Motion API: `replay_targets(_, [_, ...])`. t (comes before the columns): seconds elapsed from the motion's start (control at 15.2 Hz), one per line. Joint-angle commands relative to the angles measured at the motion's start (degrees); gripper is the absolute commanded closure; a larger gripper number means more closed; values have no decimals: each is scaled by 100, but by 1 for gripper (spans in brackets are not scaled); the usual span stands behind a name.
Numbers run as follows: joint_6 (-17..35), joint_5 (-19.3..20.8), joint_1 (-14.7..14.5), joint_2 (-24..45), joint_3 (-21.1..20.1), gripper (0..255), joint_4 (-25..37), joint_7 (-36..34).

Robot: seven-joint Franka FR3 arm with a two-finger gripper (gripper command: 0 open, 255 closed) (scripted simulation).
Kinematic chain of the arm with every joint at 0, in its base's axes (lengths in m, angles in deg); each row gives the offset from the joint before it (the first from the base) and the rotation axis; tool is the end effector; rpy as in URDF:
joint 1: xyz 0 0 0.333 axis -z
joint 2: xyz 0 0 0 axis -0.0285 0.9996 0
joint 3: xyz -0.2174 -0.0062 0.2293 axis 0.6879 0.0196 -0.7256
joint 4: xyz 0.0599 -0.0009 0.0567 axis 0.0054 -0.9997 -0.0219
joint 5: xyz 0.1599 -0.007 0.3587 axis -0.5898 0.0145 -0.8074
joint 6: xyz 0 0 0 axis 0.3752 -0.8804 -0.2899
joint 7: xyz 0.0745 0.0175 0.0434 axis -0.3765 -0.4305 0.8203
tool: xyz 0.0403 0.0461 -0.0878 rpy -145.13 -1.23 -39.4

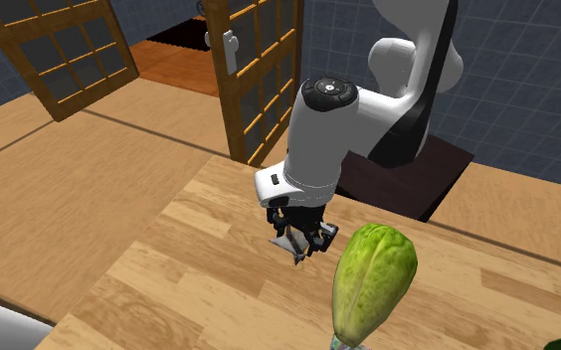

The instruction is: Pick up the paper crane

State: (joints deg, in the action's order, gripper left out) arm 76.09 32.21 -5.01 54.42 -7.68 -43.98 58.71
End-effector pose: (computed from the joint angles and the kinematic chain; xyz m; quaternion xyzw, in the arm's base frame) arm 0.5563 0.1224 0.3188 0.9875 0.1498 0.0464 0.0151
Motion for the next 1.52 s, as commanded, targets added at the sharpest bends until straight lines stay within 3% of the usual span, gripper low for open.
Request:
replay_targets(0.0, [15,2,1,9,1,255,-5,-1])
replay_targets(0.53, [6,3,-3,10,-1,255,5,-6])
replay_targets(1.45, [-988,-148,15,-593,-32,255,404,124])
